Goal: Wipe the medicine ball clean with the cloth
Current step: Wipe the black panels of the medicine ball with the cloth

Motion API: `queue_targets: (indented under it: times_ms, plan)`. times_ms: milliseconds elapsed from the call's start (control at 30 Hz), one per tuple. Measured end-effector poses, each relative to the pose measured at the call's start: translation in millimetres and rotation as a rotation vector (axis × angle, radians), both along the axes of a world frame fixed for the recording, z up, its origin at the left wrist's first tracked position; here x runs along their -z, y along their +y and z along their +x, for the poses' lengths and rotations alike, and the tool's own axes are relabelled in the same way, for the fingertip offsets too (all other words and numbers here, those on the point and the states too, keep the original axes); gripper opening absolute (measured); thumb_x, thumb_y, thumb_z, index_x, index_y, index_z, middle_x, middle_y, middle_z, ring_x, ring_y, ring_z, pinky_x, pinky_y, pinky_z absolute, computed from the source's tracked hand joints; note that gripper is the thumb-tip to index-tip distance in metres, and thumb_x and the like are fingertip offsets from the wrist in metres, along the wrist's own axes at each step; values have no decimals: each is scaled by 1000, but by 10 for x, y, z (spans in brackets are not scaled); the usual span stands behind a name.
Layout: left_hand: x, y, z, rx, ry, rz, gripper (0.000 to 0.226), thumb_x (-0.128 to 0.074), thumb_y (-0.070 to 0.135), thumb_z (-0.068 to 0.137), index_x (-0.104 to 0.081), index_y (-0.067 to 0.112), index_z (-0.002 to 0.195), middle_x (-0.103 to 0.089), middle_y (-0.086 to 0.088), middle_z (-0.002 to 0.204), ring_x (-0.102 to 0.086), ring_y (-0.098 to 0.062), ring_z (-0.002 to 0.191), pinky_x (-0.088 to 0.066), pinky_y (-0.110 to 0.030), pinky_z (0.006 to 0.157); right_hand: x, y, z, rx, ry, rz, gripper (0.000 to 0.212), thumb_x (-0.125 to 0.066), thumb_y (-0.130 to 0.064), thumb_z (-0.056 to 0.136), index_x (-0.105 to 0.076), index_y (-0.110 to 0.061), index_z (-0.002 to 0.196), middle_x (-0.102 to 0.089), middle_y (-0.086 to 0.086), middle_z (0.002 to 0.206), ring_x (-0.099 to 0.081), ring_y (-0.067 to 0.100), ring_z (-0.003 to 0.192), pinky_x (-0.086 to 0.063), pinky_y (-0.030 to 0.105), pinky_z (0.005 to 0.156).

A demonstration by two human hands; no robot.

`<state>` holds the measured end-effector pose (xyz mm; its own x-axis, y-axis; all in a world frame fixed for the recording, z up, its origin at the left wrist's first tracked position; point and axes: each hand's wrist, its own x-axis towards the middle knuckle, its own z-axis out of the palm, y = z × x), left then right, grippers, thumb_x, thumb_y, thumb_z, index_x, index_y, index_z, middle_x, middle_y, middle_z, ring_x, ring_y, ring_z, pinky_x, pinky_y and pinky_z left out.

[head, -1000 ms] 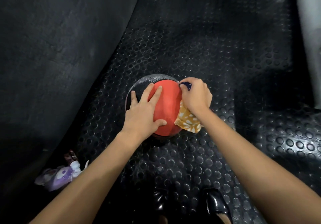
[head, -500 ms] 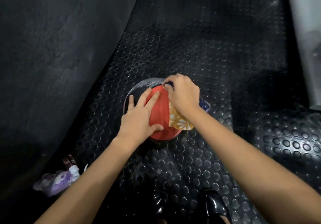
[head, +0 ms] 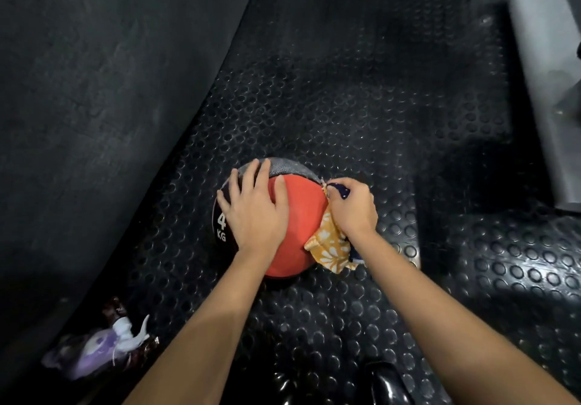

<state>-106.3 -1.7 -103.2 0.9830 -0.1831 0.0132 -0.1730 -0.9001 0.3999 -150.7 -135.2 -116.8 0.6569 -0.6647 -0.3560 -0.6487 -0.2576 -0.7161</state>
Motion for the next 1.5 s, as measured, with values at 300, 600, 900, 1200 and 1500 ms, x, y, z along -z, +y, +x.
queue_targets:
  times_ms: [300, 600, 900, 1200, 1500]
  plan:
    - [64, 45, -5, 22, -90, 8, 60, -22, 49, 91, -50, 23, 137, -47, 4, 144, -33, -26, 139, -21, -53, 109, 7, 197, -200, -36, -104, -176, 18, -55, -29, 92, -67, -30, 105, -65, -11, 103, -57, 11, 99, -37, 25, 74]
    - [82, 124, -75, 36, -123, 8, 57, -24, 47, 92, -51, 22, 136, -47, 4, 144, -34, -26, 138, -22, -54, 109, -94, 302, -203, -137, -164, -229, 19, -53, -28, 93, -67, -30, 106, -64, -12, 107, -55, 8, 100, -34, 24, 72]
    - [69, 62, -53, 107, -111, 62, 58, -23, 46, 92, -51, 21, 137, -47, 1, 144, -34, -30, 137, -22, -57, 108, -197, 285, -111, -181, -148, -250, 19, -51, -28, 94, -67, -29, 105, -63, -11, 106, -55, 11, 100, -36, 25, 73]
    - [26, 178, 140, 642, -157, 112, 55, -31, 45, 92, -48, 23, 139, -47, 4, 144, -35, -28, 138, -19, -55, 114, -190, 211, -345, 79, -140, -120, 16, -57, -28, 90, -61, -26, 105, -63, -15, 95, -58, 8, 91, -35, 23, 72]
    - [18, 197, 36, 9, -4, -273, 47, -30, 31, 98, -41, 18, 142, -41, 0, 148, -34, -18, 137, -22, -38, 115, -289, -35, -125, -6, -370, -33, 9, -71, -20, 80, -65, -21, 86, -62, -18, 77, -61, 4, 78, -47, 18, 78]
